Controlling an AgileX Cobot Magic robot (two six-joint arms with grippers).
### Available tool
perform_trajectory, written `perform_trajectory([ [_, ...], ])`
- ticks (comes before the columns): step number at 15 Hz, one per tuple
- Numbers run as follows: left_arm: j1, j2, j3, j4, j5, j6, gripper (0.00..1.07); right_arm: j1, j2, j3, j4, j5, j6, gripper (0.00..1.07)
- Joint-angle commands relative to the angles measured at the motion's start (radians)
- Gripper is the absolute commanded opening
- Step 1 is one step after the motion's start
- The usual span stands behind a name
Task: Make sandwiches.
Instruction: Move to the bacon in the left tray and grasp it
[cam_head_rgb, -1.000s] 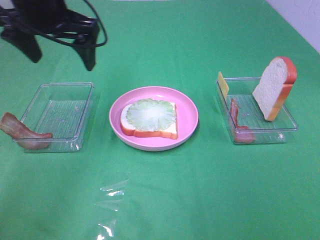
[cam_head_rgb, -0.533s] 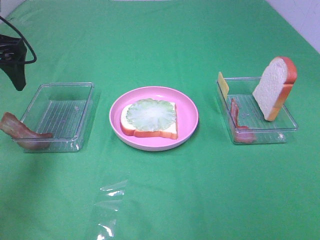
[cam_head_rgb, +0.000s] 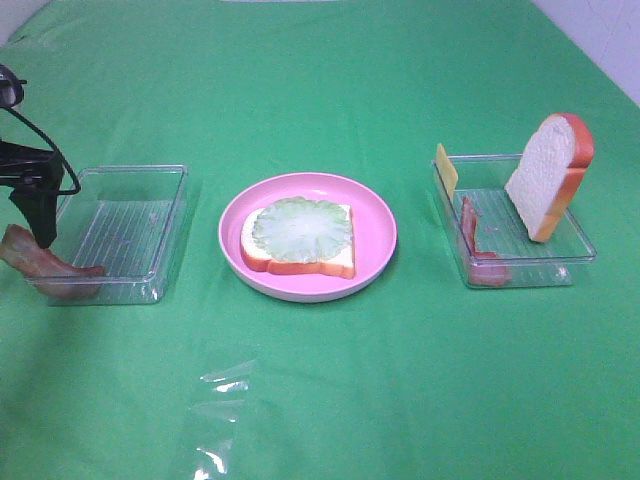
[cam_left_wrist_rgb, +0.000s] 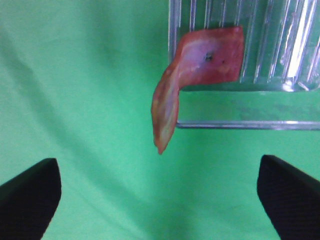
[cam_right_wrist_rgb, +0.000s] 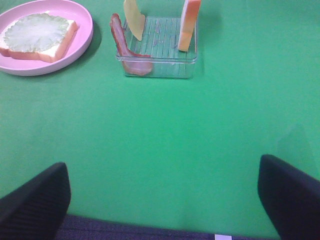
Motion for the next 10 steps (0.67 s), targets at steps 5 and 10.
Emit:
perform_trajectory([
  [5,-0.027,0.100,0.008,-0.038,-0.106,0.011,1.00,-0.001,-0.025,0.003,0.004,-0.011,0.006,0.98],
  [10,-0.027,0.112,0.008,-0.043,-0.116,0.011,0.84,-0.001,-0.025,0.003,0.004,-0.011,0.006,0.98],
])
